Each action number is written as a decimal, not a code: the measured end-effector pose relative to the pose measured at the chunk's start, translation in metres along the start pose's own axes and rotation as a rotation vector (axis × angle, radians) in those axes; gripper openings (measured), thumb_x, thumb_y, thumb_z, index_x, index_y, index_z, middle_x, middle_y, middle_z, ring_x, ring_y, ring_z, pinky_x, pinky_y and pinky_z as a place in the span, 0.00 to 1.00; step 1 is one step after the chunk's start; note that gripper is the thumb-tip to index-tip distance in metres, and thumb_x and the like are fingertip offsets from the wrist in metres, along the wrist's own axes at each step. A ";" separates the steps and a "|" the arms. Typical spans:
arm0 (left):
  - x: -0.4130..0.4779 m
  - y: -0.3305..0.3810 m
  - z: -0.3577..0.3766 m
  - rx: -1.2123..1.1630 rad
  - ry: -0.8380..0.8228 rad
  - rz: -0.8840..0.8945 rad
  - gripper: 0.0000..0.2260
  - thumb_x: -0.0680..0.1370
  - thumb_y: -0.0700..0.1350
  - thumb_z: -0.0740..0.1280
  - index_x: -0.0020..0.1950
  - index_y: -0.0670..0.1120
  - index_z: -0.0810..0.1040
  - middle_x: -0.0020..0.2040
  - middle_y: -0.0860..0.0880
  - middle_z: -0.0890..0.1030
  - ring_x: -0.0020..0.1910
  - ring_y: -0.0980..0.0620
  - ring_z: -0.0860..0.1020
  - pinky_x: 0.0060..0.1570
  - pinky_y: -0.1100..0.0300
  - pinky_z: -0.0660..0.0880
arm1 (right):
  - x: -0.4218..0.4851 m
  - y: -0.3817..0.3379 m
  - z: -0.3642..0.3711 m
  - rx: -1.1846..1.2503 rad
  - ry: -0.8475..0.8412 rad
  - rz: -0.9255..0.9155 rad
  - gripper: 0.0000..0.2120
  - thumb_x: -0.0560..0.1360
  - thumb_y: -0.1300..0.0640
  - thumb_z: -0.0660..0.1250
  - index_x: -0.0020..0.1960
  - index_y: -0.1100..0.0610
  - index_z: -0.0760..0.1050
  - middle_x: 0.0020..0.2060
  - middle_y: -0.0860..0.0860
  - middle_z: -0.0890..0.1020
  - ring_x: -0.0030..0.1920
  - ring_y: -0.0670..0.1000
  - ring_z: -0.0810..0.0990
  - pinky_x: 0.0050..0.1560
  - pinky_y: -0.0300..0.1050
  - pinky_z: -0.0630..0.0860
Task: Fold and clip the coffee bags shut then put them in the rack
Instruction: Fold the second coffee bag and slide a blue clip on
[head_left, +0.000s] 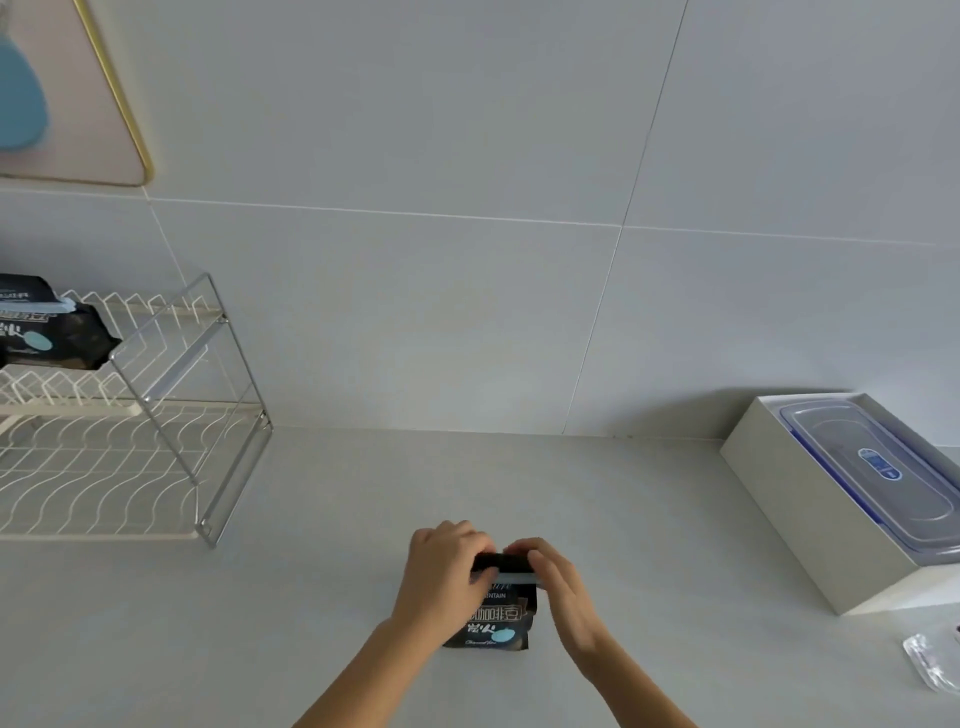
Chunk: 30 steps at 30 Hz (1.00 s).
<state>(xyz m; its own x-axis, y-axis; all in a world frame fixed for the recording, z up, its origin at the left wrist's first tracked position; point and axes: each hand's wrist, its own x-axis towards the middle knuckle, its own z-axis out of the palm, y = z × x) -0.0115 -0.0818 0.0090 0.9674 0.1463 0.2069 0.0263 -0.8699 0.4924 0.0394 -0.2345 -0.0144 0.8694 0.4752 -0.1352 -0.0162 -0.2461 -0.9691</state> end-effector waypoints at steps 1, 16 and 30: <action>0.002 0.005 0.005 -0.010 0.004 0.020 0.04 0.73 0.51 0.65 0.47 0.54 0.77 0.44 0.57 0.78 0.47 0.56 0.74 0.52 0.60 0.65 | 0.000 -0.002 -0.002 0.026 -0.002 0.016 0.17 0.79 0.49 0.53 0.47 0.56 0.79 0.46 0.54 0.83 0.50 0.53 0.80 0.52 0.45 0.74; -0.009 0.004 0.026 -0.178 0.109 -0.060 0.07 0.70 0.52 0.68 0.36 0.52 0.74 0.33 0.60 0.73 0.37 0.63 0.70 0.45 0.65 0.62 | 0.010 0.029 0.013 0.135 0.132 0.126 0.18 0.83 0.56 0.48 0.46 0.59 0.76 0.39 0.53 0.82 0.37 0.48 0.81 0.31 0.36 0.76; 0.005 -0.017 -0.001 -0.583 0.153 -0.280 0.02 0.73 0.42 0.69 0.41 0.48 0.80 0.41 0.54 0.82 0.44 0.59 0.78 0.45 0.74 0.71 | -0.008 0.042 -0.004 0.233 0.015 0.332 0.25 0.77 0.35 0.45 0.56 0.46 0.74 0.53 0.44 0.81 0.56 0.44 0.78 0.57 0.52 0.73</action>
<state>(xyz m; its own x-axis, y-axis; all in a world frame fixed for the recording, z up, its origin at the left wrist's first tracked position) -0.0079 -0.0656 0.0023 0.8962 0.4321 0.1007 0.0893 -0.3980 0.9130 0.0340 -0.2521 -0.0533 0.8052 0.3891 -0.4475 -0.4074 -0.1854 -0.8943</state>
